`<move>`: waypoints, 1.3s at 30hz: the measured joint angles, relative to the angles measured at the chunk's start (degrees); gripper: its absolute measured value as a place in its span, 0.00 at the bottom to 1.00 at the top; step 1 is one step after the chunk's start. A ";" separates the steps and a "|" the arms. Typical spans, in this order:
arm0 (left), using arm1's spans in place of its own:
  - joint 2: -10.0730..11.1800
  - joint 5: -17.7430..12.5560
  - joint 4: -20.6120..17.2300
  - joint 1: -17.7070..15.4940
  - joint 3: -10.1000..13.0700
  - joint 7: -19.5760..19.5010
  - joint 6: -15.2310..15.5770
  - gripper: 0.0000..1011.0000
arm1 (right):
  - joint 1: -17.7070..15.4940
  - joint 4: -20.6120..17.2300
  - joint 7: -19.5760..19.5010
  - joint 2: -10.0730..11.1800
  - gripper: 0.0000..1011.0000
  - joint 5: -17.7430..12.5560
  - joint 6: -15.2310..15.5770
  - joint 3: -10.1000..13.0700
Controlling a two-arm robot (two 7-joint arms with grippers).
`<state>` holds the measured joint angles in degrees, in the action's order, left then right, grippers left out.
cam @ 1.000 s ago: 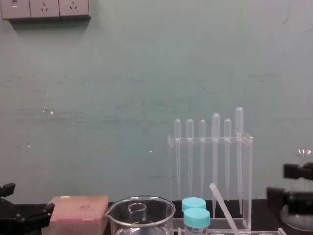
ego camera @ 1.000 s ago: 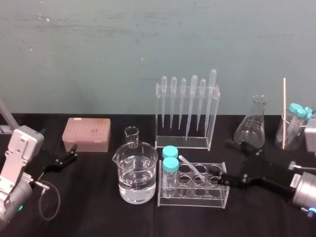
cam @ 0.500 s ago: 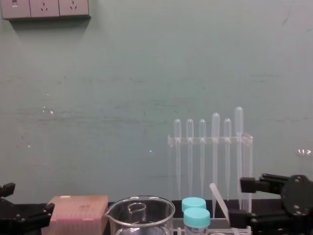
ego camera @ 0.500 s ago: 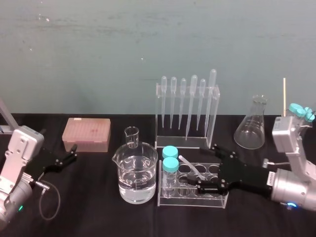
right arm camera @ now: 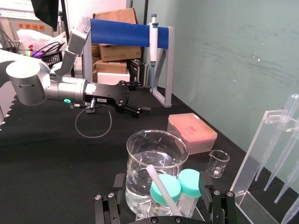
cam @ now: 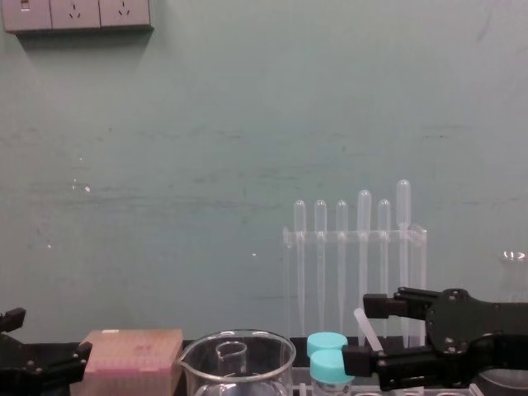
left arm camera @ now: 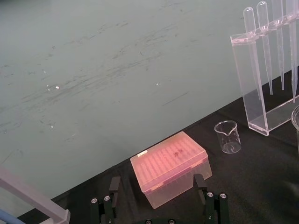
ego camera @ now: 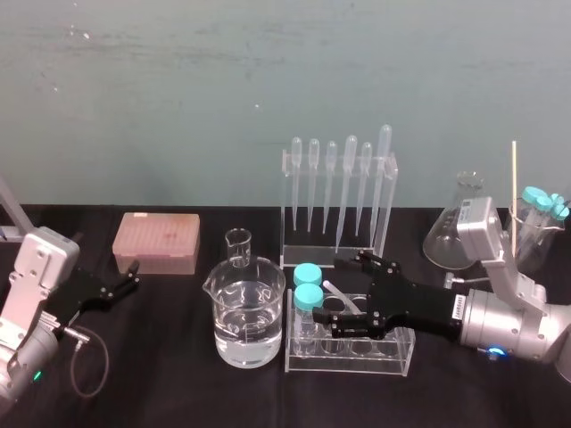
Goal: Pick up the stirring rod with one hand, then place it down.
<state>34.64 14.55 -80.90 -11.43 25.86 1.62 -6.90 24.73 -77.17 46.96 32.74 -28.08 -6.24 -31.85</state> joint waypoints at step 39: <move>0.00 0.00 0.00 0.00 0.00 0.00 0.00 0.99 | 2.16 2.58 0.50 -1.40 0.72 0.83 -0.03 -1.53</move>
<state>34.65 14.55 -80.90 -11.43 25.86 1.62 -6.91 26.89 -74.59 47.45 31.33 -27.25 -6.27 -33.39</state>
